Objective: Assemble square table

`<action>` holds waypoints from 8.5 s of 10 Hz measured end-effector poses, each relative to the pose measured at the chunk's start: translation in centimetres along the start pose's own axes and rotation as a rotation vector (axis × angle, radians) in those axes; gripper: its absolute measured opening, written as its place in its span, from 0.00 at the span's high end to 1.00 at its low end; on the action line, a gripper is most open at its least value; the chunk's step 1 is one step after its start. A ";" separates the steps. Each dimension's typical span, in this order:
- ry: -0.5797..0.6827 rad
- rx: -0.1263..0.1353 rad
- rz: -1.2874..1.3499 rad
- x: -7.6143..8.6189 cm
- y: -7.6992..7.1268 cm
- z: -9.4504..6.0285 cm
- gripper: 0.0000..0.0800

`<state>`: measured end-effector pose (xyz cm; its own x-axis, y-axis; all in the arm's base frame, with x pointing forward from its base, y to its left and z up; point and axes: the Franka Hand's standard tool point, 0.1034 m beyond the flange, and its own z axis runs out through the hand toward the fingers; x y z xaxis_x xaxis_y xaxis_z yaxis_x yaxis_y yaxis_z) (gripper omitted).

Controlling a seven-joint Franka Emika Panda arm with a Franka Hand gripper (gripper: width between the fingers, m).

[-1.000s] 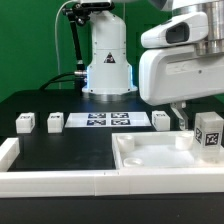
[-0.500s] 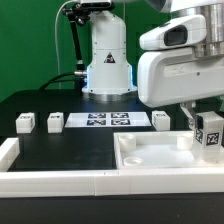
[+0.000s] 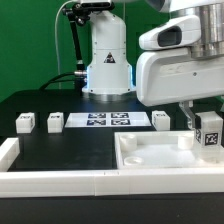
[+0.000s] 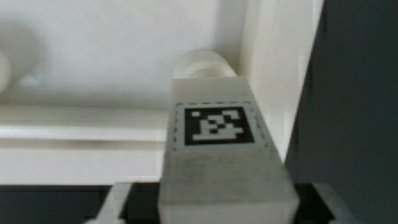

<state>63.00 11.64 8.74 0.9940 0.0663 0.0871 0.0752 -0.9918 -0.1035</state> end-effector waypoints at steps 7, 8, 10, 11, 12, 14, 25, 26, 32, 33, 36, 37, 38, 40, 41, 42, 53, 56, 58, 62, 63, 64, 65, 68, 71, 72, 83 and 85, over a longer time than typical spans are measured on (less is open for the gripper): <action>0.038 -0.026 0.716 -0.3 0.5 0.1 0.63; 0.043 -0.034 0.789 -0.3 0.4 0.1 0.63; 0.045 -0.034 1.015 -0.4 0.6 0.1 0.63; 0.045 -0.037 1.068 -0.4 0.6 0.1 0.63; 0.042 -0.036 1.098 -0.4 0.6 0.1 0.63; 0.040 -0.033 1.149 -0.5 0.7 0.2 0.63; 0.066 -0.034 0.272 0.1 0.5 0.1 0.19; 0.064 -0.037 0.204 0.1 0.6 0.1 0.19; 0.052 -0.058 -0.215 -0.1 -0.3 0.2 0.19; 0.050 -0.060 -0.260 -0.1 -0.3 0.2 0.19; 0.050 -0.059 -0.238 -0.1 0.0 0.2 0.34; 0.050 -0.059 -0.238 -0.1 0.0 0.2 0.54; 0.050 -0.059 -0.238 -0.1 0.0 0.2 0.64; 0.049 -0.059 -0.229 -0.1 0.0 0.3 0.64; 0.050 -0.059 -0.215 -0.1 0.0 0.3 0.64; 0.050 -0.059 -0.215 -0.2 0.0 0.3 0.64; 0.092 -0.055 0.813 -0.3 0.6 0.4 0.64; 0.084 -0.044 0.978 -0.5 0.8 0.4 0.64; 0.078 -0.036 1.108 -0.6 0.9 0.5 0.64; 0.078 -0.034 1.145 -0.6 1.0 0.5 0.62; 0.078 -0.034 1.133 -0.6 1.0 0.4 0.39; 0.080 -0.033 1.099 -0.5 0.9 0.4 0.24; 0.086 -0.033 0.981 -0.4 0.9 0.4 0.24; 0.087 -0.036 0.708 -0.4 0.0 0.4 0.19; 0.080 -0.042 0.468 -0.4 -0.4 0.5 0.19; 0.077 -0.044 0.393 -0.4 -0.5 0.5 0.19; 0.066 -0.060 -0.038 -0.4 -0.2 0.5 0.60; 0.066 -0.059 -0.028 -0.4 -0.2 0.5 0.64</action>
Offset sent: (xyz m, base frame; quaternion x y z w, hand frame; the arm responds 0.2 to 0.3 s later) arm -0.0121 0.0068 -0.0090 -0.0093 0.0074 0.3575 0.9338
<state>62.65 11.84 8.22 0.9841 0.0883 0.1544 0.0958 -0.9945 -0.0417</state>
